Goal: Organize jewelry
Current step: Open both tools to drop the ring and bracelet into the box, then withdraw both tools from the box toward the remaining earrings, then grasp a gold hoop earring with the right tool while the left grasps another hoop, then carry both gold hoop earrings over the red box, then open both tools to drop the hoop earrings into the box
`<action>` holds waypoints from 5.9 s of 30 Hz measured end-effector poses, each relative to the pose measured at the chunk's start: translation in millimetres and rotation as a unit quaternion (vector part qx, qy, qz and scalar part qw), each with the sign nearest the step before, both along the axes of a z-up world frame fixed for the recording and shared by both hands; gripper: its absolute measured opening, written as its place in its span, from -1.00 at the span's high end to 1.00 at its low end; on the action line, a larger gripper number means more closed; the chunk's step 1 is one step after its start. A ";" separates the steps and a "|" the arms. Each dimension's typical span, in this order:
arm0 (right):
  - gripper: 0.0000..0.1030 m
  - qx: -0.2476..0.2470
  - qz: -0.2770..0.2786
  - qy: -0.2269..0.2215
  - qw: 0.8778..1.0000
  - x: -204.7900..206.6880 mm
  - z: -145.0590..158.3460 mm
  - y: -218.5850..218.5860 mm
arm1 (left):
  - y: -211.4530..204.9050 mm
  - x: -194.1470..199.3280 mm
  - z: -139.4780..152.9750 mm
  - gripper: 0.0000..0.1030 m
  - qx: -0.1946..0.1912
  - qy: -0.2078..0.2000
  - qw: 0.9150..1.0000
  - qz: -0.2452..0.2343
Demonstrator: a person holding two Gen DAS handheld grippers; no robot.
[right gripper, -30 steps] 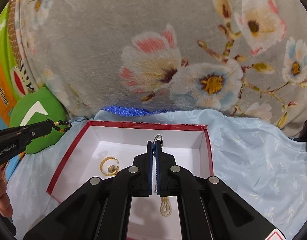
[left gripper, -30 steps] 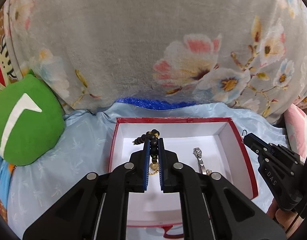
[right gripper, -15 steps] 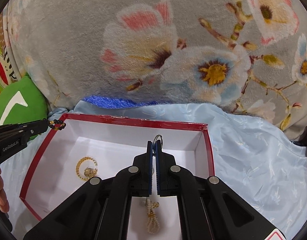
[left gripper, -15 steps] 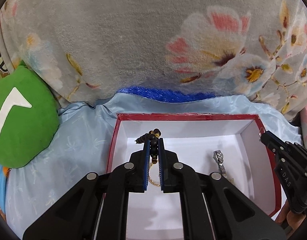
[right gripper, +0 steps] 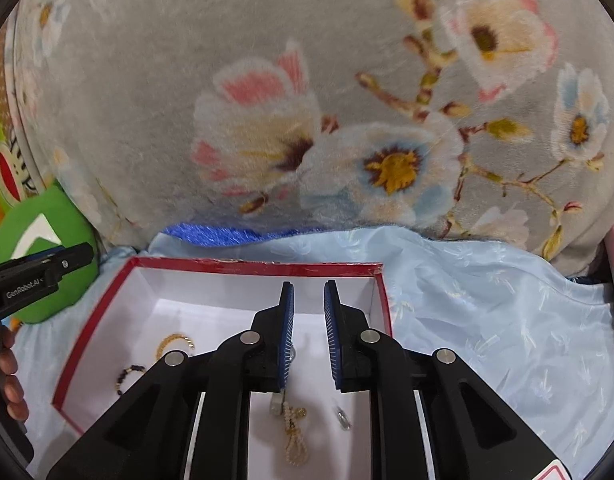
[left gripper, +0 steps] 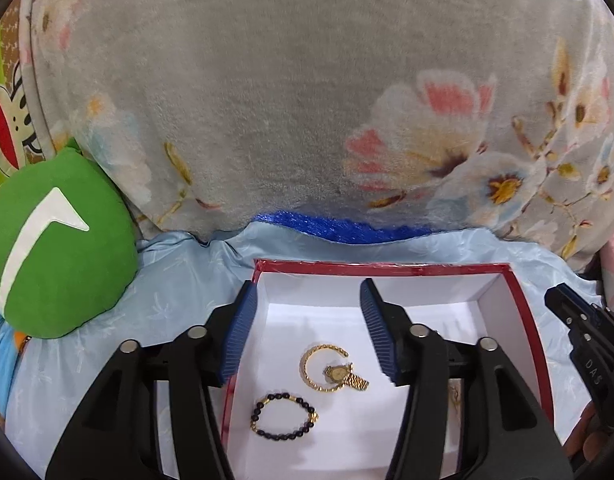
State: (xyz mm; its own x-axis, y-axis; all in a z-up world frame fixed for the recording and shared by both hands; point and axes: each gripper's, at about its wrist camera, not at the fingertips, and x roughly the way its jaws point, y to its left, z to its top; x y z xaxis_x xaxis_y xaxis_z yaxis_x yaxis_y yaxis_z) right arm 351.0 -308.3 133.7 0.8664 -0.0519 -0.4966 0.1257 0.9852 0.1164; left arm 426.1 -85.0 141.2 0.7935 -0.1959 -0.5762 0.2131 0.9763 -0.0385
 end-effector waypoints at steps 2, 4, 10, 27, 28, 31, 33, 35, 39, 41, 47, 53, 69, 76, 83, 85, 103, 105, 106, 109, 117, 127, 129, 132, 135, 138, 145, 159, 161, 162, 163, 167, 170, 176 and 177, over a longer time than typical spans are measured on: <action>0.70 0.007 0.002 -0.015 1.000 -24.2 6.1 -1.5 | 4.1 -15.8 6.0 -0.19 0.003 -0.006 1.000 -0.003; 0.69 0.017 0.005 -0.027 0.999 -49.3 10.7 -3.1 | 8.9 -33.5 9.8 -0.20 0.006 -0.011 1.000 -0.005; 0.66 0.036 0.023 -0.047 0.998 -141.8 14.4 4.5 | 33.8 -95.3 3.1 -0.40 0.001 0.007 1.000 -0.011; 0.56 0.058 0.129 0.105 0.984 -323.4 -96.0 105.8 | 102.8 -253.9 -91.3 -0.40 -0.013 0.144 0.989 0.008; 0.56 0.058 0.133 0.116 0.983 -324.1 -104.3 110.7 | 105.7 -258.3 -98.4 -0.40 -0.012 0.152 0.988 0.011; 0.50 0.043 0.132 0.141 0.980 -321.5 -124.1 123.4 | 115.7 -268.7 -118.9 -0.40 -0.002 0.169 0.985 0.030; 0.43 0.041 0.130 0.151 0.979 -317.7 -132.7 128.9 | 126.6 -274.6 -129.7 -0.40 -0.010 0.181 0.982 0.043; 0.39 0.040 0.130 0.158 0.978 -312.8 -138.4 133.5 | 137.5 -280.9 -138.5 -0.40 -0.016 0.190 0.980 0.050; 0.37 0.036 0.127 0.164 0.978 -304.7 -144.6 141.8 | 148.5 -287.0 -154.1 -0.40 -0.006 0.202 0.978 0.059; 0.36 0.033 0.125 0.168 0.977 -302.2 -147.4 144.6 | 150.6 -287.5 -161.0 -0.40 -0.007 0.210 0.976 0.061; 0.36 0.015 0.112 0.170 0.979 -306.1 -148.2 144.8 | 145.7 -288.6 -170.4 -0.40 -0.008 0.217 0.975 0.055; 0.36 0.015 0.104 0.182 0.978 -310.2 -156.5 139.8 | 130.9 -286.2 -172.7 -0.40 0.002 0.207 0.977 0.045; 0.69 0.009 0.092 0.183 0.979 -302.1 -160.5 137.7 | 131.8 -269.0 -173.8 -0.40 0.006 0.182 0.982 0.052; 0.69 0.022 0.089 0.184 0.979 -301.2 -159.9 132.6 | 127.8 -258.5 -174.3 -0.10 0.019 0.165 0.985 0.056; 0.69 0.027 0.088 0.181 0.979 -298.3 -157.4 129.5 | 130.2 -257.5 -173.3 0.39 0.019 0.161 0.985 0.052; 0.69 0.027 0.089 0.179 0.979 -297.6 -155.9 129.9 | 129.4 -258.2 -173.2 0.50 0.020 0.161 0.986 0.049; 0.69 0.033 0.087 0.174 0.980 -299.9 -151.1 127.2 | 114.9 -254.1 -174.7 0.62 0.030 0.139 0.989 0.036; 0.69 0.036 0.087 0.173 0.980 -299.5 -150.3 126.2 | 117.3 -252.0 -174.0 0.66 0.023 0.143 0.989 0.036; 0.69 0.036 0.086 0.172 0.981 -299.5 -149.7 126.0 | 118.9 -251.5 -173.7 0.66 0.018 0.146 0.989 0.036; 0.69 0.037 0.085 0.169 0.981 -299.1 -146.3 124.8 | 121.5 -253.3 -172.5 0.66 0.012 0.151 0.988 0.035; 0.69 0.039 0.081 0.140 0.986 -295.9 -120.6 116.5 | 131.5 -266.4 -137.5 0.66 -0.018 0.135 0.990 0.031; 0.69 0.023 0.071 0.058 0.996 -267.4 -43.8 86.9 | 118.1 -255.1 -48.1 0.66 -0.021 0.062 0.998 -0.001; 0.69 0.020 0.071 0.041 0.996 -257.4 -27.0 80.5 | 110.8 -248.1 -32.6 0.66 -0.026 0.051 0.998 -0.010; 0.69 0.020 0.071 0.020 0.997 -238.1 -5.2 69.6 | 99.8 -234.4 -14.7 0.66 -0.029 0.037 0.999 -0.023; 0.69 0.020 0.067 0.005 0.998 -213.9 12.4 59.0 | 84.3 -215.7 0.8 0.66 -0.021 0.020 0.999 -0.031; 0.69 0.020 0.068 0.000 0.998 -185.8 23.3 51.3 | 69.1 -192.7 13.4 0.66 -0.019 0.009 0.999 -0.038; 0.69 0.036 0.066 0.004 0.997 -111.4 35.0 30.7 | 32.9 -132.4 32.9 0.66 -0.012 -0.014 0.998 -0.053; 0.69 0.037 0.039 0.045 0.998 16.1 9.9 2.8 | -10.4 -9.6 7.0 0.66 -0.005 0.025 0.998 -0.056; 0.69 0.030 0.038 0.053 0.997 26.7 3.2 3.9 | -15.7 -0.6 0.6 0.66 0.000 0.026 0.998 -0.056; 0.69 0.026 0.037 0.055 0.997 31.0 0.1 4.5 | -17.8 4.1 -2.3 0.66 0.000 0.028 0.998 -0.057; 0.69 0.025 0.037 0.058 0.997 35.4 -3.2 4.8 | -19.6 8.8 -5.3 0.66 -0.002 0.032 0.998 -0.055; 0.69 0.021 0.032 0.069 0.997 51.1 -15.9 3.8 | -26.5 25.1 -16.3 0.66 -0.005 0.043 0.998 -0.052; 0.69 0.018 0.029 0.075 0.997 60.4 -23.9 2.5 | -32.5 34.4 -23.3 0.66 -0.002 0.051 0.997 -0.050; 0.68 0.018 0.022 0.082 0.996 71.0 -33.3 -0.2 | -42.7 42.0 -31.1 0.65 0.007 0.045 0.998 -0.049; 0.67 0.017 0.021 0.079 0.997 70.4 -32.6 -0.4 | -43.2 42.9 -32.2 0.65 0.004 0.045 0.998 -0.049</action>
